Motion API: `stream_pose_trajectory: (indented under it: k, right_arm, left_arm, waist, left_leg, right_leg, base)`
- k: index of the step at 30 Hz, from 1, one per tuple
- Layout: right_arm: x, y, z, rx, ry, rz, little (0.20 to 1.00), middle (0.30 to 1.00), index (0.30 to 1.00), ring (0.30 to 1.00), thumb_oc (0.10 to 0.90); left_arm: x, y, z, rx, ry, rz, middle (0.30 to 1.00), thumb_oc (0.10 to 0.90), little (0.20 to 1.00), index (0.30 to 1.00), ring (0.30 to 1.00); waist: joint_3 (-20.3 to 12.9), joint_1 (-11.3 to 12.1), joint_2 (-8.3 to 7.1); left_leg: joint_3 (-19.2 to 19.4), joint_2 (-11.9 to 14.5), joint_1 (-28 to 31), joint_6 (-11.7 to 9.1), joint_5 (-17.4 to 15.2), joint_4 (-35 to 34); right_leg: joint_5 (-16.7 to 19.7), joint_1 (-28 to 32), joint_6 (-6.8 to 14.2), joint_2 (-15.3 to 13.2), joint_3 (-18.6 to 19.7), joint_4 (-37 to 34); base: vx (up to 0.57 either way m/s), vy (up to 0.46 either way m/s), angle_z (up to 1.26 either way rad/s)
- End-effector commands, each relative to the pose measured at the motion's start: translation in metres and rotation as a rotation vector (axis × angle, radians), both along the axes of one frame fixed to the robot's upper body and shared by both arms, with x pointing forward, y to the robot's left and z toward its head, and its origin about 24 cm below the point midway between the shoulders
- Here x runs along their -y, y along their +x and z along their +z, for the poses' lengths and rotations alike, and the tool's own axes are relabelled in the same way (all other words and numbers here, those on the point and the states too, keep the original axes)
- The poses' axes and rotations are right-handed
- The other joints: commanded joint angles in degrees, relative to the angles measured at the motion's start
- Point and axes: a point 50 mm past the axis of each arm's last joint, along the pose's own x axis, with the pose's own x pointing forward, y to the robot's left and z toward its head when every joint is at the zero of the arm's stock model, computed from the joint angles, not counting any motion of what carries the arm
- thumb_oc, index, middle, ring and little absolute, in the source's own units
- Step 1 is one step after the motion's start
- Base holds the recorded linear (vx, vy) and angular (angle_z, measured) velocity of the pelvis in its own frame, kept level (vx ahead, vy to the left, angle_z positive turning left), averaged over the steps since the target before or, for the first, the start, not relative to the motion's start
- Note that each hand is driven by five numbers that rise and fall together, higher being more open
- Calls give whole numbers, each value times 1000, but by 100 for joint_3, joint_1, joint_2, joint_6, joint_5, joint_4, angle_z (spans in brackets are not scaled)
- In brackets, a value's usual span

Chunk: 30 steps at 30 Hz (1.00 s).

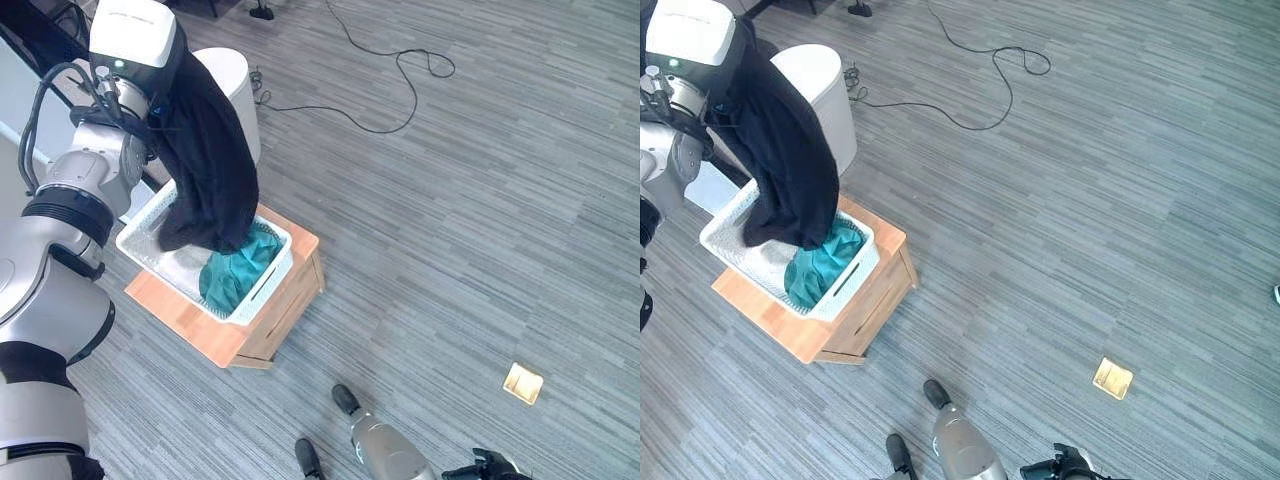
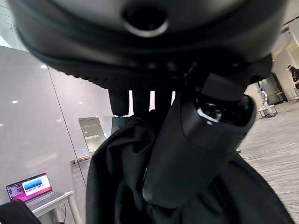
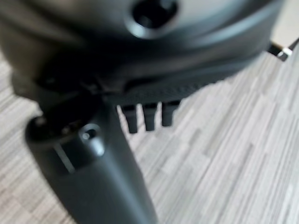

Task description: Pick up bed clothes into laundry basket.

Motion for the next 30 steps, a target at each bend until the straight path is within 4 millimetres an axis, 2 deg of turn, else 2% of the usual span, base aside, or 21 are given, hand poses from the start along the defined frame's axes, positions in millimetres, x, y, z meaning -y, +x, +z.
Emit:
stream_pose_trajectory:
  k: [1, 3, 6, 7, 8, 10, 11, 12, 13, 14, 15, 16, 17, 22, 30]
  right_arm:
    - [25, -54, 0, -157, -90, -25, 900, 900, 900, 900, 800]
    - [25, -47, 0, -134, -94, -26, 900, 900, 900, 900, 800]
    - [21, -40, 0, -87, -92, -37, 900, 900, 900, 900, 800]
    - [22, -40, 1, -89, -95, -36, 900, 900, 900, 900, 800]
    - [23, -37, 2, -74, -94, -44, 900, 900, 900, 900, 800]
    - [27, -38, 3, -71, -101, -57, 900, 900, 900, 900, 800]
    - [27, -36, 3, -66, -99, -62, 900, 900, 900, 900, 800]
    - [27, -37, 4, -68, -100, -66, 900, 900, 900, 900, 800]
    - [28, -38, 4, -74, -99, -75, 900, 900, 900, 900, 800]
    - [29, -38, 4, -75, -101, -74, 900, 900, 900, 900, 800]
    - [29, -40, 3, -83, -99, -82, 900, 900, 900, 900, 800]
    - [29, -40, 4, -83, -100, -81, 900, 900, 900, 900, 800]
    - [29, -38, 4, -77, -97, -81, 900, 900, 900, 900, 800]
    - [26, -36, 3, -71, -87, -78, 900, 900, 900, 900, 800]
    - [19, -31, 1, -65, -75, -55, 900, 900, 900, 900, 800]
  left_arm:
    - [-34, -29, 64, 319, -135, 93, 300, 400, 300, 300, 300]
    - [-37, -25, 49, 311, -210, 78, 300, 400, 300, 300, 300]
    - [-34, -22, 15, 331, -390, -23, 300, 400, 300, 300, 300]
    - [-35, -22, 13, 330, -393, -20, 300, 400, 300, 300, 300]
    - [-40, -22, -6, 296, -424, -18, 300, 400, 300, 300, 300]
    - [-41, -23, -26, 270, -469, -37, 300, 400, 300, 300, 300]
    - [-41, -23, -48, 228, -511, -44, 300, 400, 300, 300, 300]
    - [-39, -24, -56, 216, -528, -55, 300, 400, 300, 300, 300]
    - [-37, -24, -78, 155, -558, -60, 300, 400, 300, 300, 300]
    - [-37, -24, -79, 154, -560, -58, 300, 400, 300, 300, 300]
    - [-32, -24, -95, 116, -591, -70, 300, 400, 300, 300, 300]
    - [-32, -25, -96, 116, -592, -70, 300, 400, 300, 300, 300]
    - [-28, -25, -108, 89, -610, -76, 300, 400, 300, 300, 300]
    - [-24, -25, -123, 44, -617, -67, 300, 400, 300, 300, 300]
    - [-25, -23, -145, -41, -591, -4, 300, 400, 300, 300, 300]
  waist:
    - [-583, -17, 6]
    - [-548, -3, 4]
    - [-455, 77, -138]
    - [-468, 65, -120]
    - [-441, 97, -177]
    - [-409, 132, -255]
    - [-378, 177, -321]
    - [-354, 200, -361]
    - [-316, 251, -446]
    - [-324, 244, -436]
    - [-287, 281, -501]
    - [-289, 277, -497]
    - [-253, 301, -565]
    - [-195, 351, -640]
    - [-80, 376, -664]
  left_leg:
    - [-127, -221, -208, -74, -490, 4]
    - [-119, -210, -271, -67, -474, 4]
    - [-166, -199, -397, -52, -429, 4]
    - [-166, -200, -399, -52, -428, 4]
    - [-178, -195, -429, -55, -413, 4]
    - [-204, -195, -478, -54, -399, 4]
    - [-237, -204, -519, -50, -386, 4]
    - [-255, -205, -543, -47, -381, 4]
    - [-290, -209, -570, -35, -377, 4]
    - [-290, -209, -570, -35, -378, 4]
    - [-311, -208, -577, -29, -370, 4]
    - [-311, -208, -575, -29, -370, 4]
    - [-334, -208, -587, -24, -367, 4]
    - [-344, -209, -613, -16, -362, 4]
    - [-326, -194, -637, -19, -353, 4]
  right_leg:
    - [-263, 713, 755, -404, 158, -1143]
    - [-259, 669, 743, -391, 178, -1136]
    - [-249, 608, 713, -365, 187, -1134]
    - [-249, 606, 713, -366, 187, -1135]
    - [-247, 591, 706, -366, 188, -1133]
    - [-246, 555, 694, -349, 200, -1125]
    - [-245, 541, 687, -341, 208, -1121]
    - [-244, 529, 680, -338, 213, -1119]
    - [-249, 517, 669, -322, 233, -1113]
    - [-250, 517, 669, -322, 234, -1114]
    - [-252, 509, 656, -308, 242, -1107]
    - [-252, 511, 656, -308, 242, -1107]
    - [-254, 504, 642, -289, 272, -1102]
    - [-243, 473, 638, -260, 313, -1103]
    - [-240, 453, 615, -226, 346, -1110]
  base:
    - [0, 0, 0]
    - [-34, -13, 0]
    - [-41, -39, 0]
    - [-53, -42, -2]
    - [-37, -30, 3]
    - [-51, -43, 3]
    - [-62, -49, -1]
    - [-72, -58, -1]
    - [-41, -35, 4]
    - [-32, -49, 5]
    - [-11, -29, 10]
    - [-31, -52, 14]
    - [-19, -23, 20]
    - [-25, -20, 7]
    - [-22, -16, 0]
